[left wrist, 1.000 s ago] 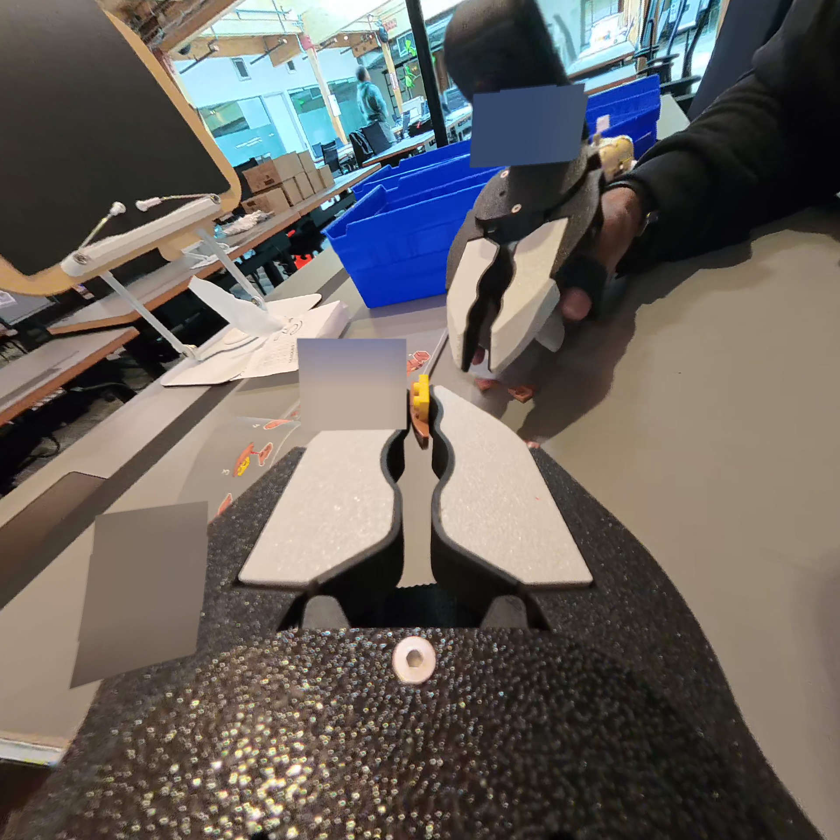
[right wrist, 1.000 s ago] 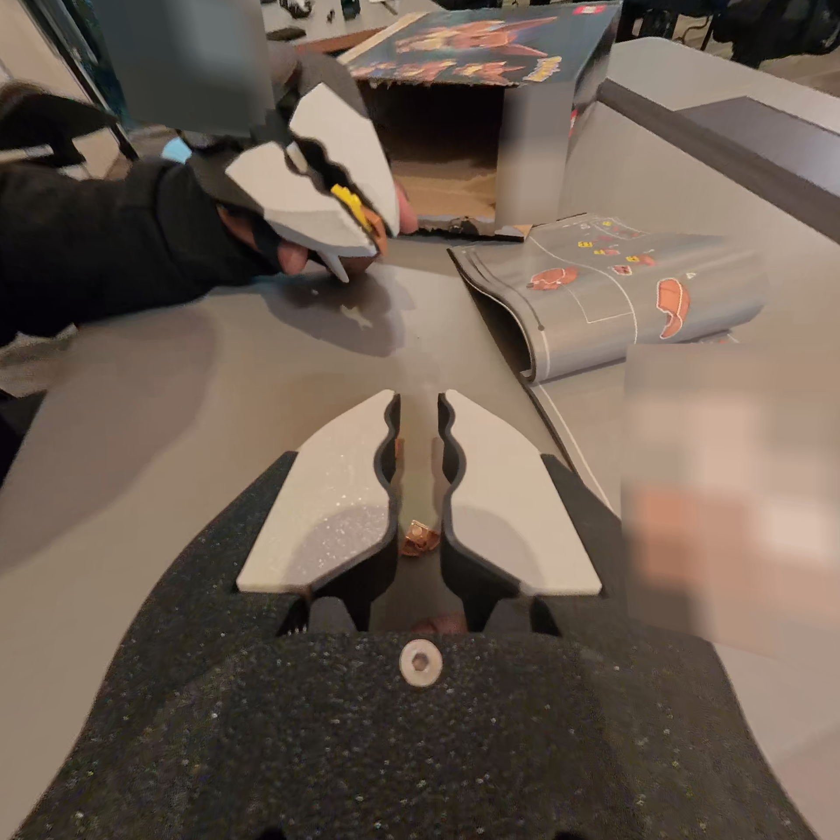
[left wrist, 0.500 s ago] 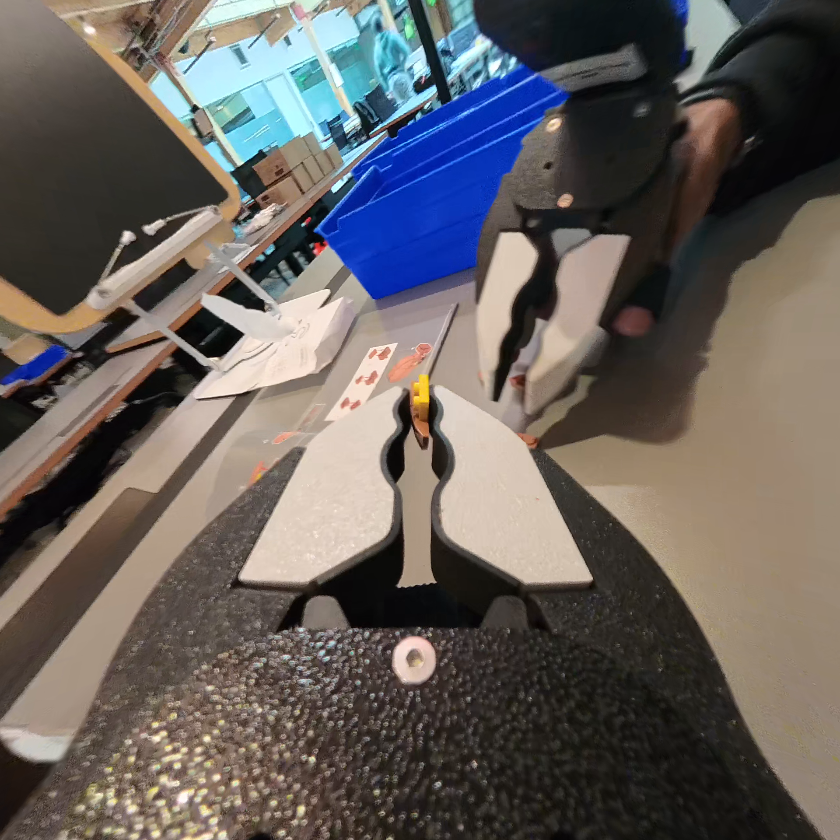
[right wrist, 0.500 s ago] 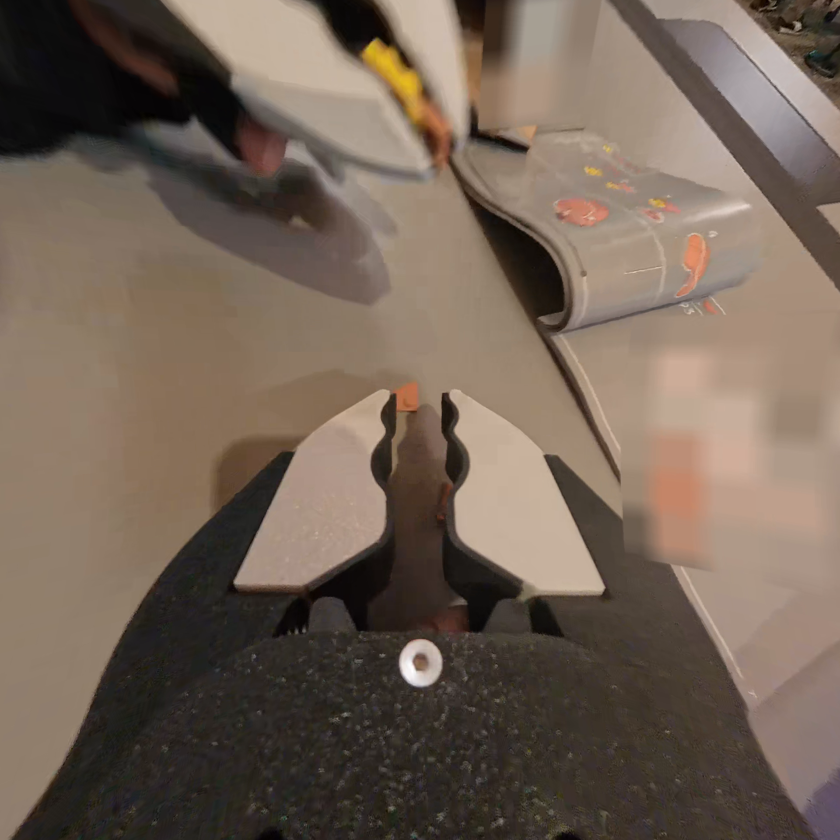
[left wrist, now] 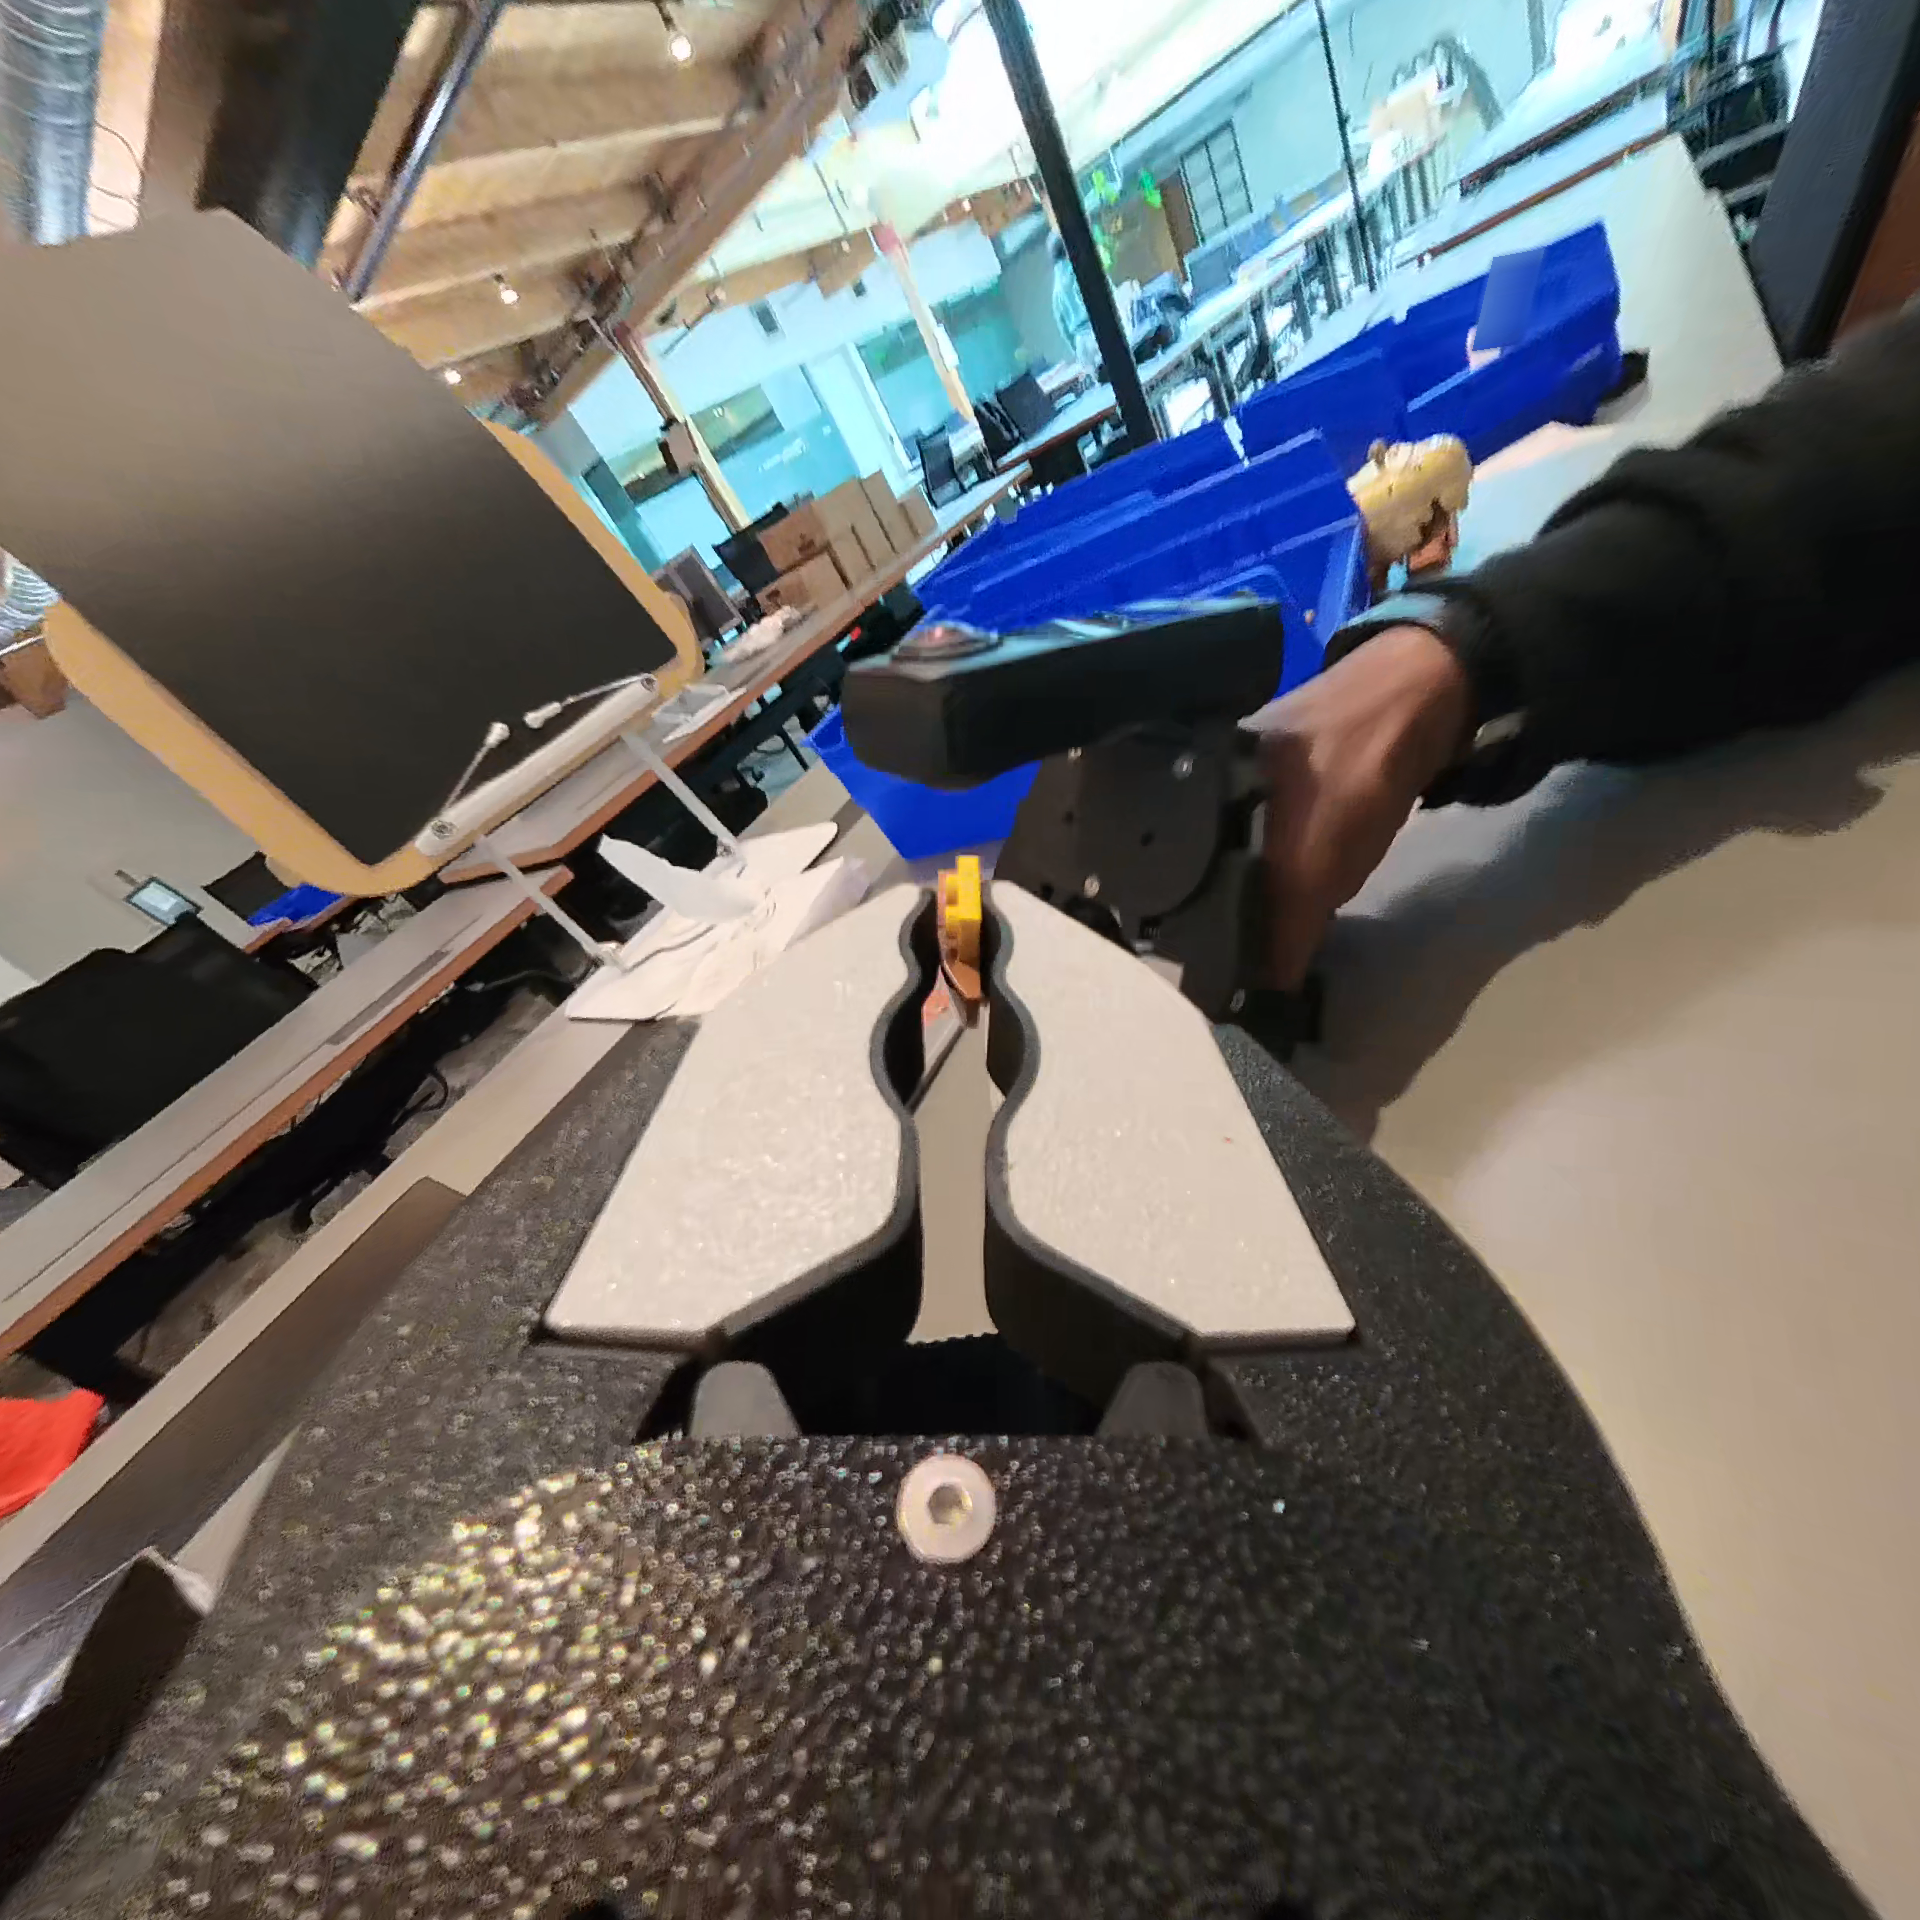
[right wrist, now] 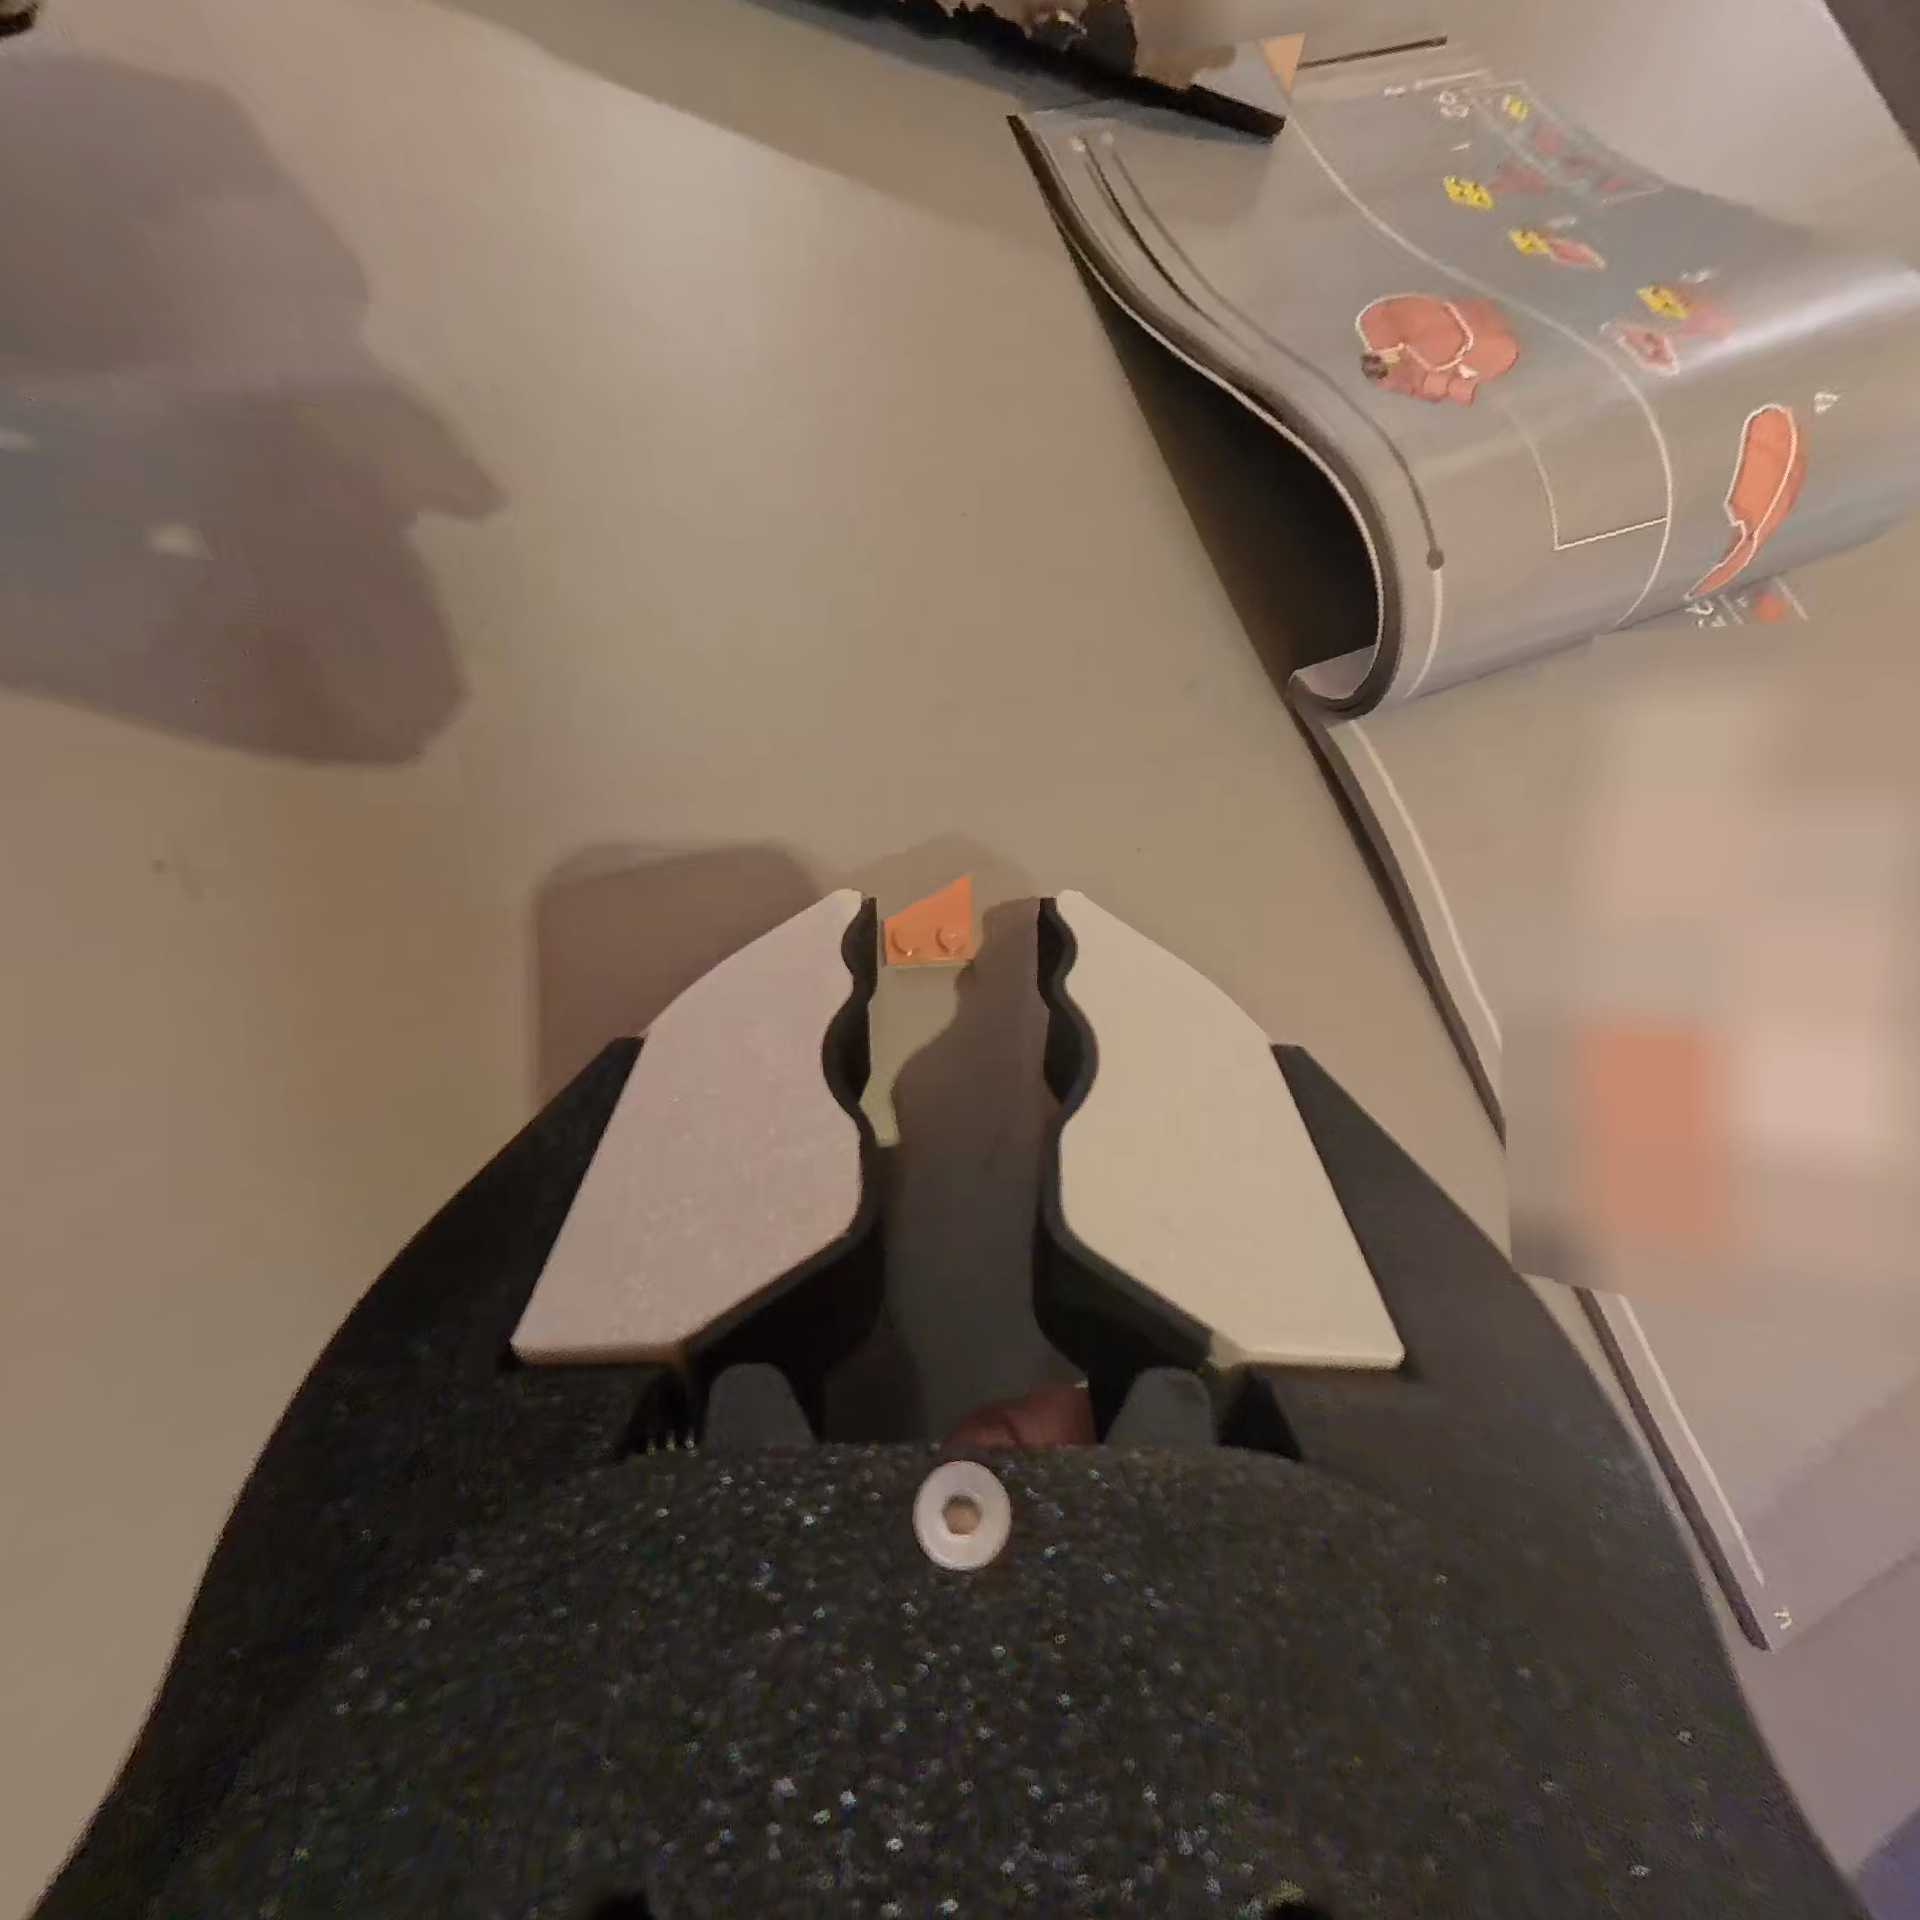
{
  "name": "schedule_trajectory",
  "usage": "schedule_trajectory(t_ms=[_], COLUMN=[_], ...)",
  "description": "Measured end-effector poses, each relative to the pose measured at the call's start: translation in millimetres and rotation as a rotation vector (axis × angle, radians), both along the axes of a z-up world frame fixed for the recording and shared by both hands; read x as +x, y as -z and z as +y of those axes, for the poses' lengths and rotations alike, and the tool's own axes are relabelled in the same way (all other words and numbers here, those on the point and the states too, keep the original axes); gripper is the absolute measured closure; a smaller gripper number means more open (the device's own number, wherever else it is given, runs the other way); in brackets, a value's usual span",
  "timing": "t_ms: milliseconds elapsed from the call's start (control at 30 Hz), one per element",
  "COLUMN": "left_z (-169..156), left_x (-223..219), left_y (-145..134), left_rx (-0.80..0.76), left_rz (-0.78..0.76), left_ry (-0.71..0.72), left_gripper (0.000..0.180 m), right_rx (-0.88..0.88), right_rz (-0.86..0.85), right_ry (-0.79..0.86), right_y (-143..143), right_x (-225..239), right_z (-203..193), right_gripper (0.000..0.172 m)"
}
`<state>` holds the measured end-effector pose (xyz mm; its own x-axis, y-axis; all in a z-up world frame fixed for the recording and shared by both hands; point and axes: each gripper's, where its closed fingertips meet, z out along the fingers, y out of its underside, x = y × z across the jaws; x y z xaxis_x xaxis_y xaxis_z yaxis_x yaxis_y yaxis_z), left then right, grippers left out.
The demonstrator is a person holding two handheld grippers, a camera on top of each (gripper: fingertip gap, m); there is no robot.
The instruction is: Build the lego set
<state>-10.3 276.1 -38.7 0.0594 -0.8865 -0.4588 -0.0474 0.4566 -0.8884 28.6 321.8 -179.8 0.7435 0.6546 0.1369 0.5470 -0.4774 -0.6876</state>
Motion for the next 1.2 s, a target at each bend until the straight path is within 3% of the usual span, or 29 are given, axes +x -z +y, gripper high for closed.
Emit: schedule_trajectory(t_ms=[233,500,700,833,1000,1200], left_z=[-1,-9,-14,-14,-7,-16], left_x=[-12,-27,-24,-23,-25,-25], left_y=[-4,-4,-3,-2,5,35], left_rx=[-0.122,-0.168,-0.168,-0.168,-0.179,-0.125], left_rz=[-0.052,-0.100,-0.086,-0.082,-0.053,0.110], left_ry=[-0.016,0.012,0.036,0.034,-0.002,0.045], left_gripper=[0.174,0.175,0.175,0.175,0.175,0.175], right_rx=[0.021,-0.193,-0.237,-0.252,-0.251,-0.180], right_rz=[-0.125,-0.047,-0.050,-0.043,0.124,0.493], right_ry=[-0.003,-0.098,-0.119,-0.132,-0.156,-0.342], right_y=[-2,1,4,3,-4,-59], right_x=[-1,4,4,1,-9,-28], right_z=[-2,-11,-6,-4,-11,-43], right_gripper=[0.139,0.143,0.146,0.156,0.156,0.156])
